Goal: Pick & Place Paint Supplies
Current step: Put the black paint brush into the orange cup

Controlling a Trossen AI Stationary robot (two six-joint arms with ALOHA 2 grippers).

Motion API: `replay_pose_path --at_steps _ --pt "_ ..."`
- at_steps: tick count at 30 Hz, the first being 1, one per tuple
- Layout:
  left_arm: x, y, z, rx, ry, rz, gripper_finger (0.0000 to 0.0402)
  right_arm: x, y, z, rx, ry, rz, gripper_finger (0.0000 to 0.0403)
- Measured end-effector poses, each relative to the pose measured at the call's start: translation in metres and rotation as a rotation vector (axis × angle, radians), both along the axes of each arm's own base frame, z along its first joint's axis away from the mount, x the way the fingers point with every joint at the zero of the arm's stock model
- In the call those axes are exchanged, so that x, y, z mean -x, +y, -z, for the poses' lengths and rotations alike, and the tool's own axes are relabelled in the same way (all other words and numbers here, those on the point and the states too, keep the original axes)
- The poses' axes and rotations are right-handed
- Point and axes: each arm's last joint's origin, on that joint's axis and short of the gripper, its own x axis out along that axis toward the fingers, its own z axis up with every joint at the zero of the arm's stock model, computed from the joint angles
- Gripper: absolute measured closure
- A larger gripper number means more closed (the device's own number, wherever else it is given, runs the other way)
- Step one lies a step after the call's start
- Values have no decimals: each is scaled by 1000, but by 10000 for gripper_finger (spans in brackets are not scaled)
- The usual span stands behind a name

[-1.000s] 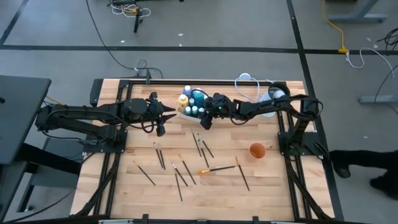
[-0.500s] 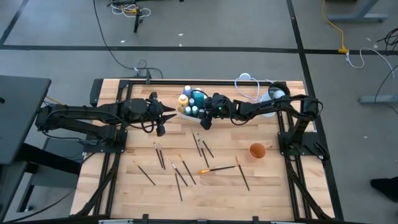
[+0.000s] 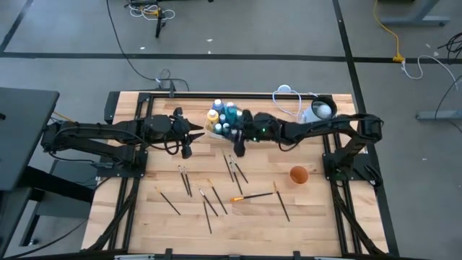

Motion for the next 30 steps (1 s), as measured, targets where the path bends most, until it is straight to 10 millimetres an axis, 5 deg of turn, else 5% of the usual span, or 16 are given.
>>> replay_pose_path --at_steps 5,13,30 --pt "0 0 0 5 -2 -2 299 0 33 9 -16 95 -92 217" --pt "0 0 0 11 -5 -4 299 12 61 40 -89 383 60 217" --pt "0 0 0 19 -10 -8 299 -10 39 109 -83 444 190 236"
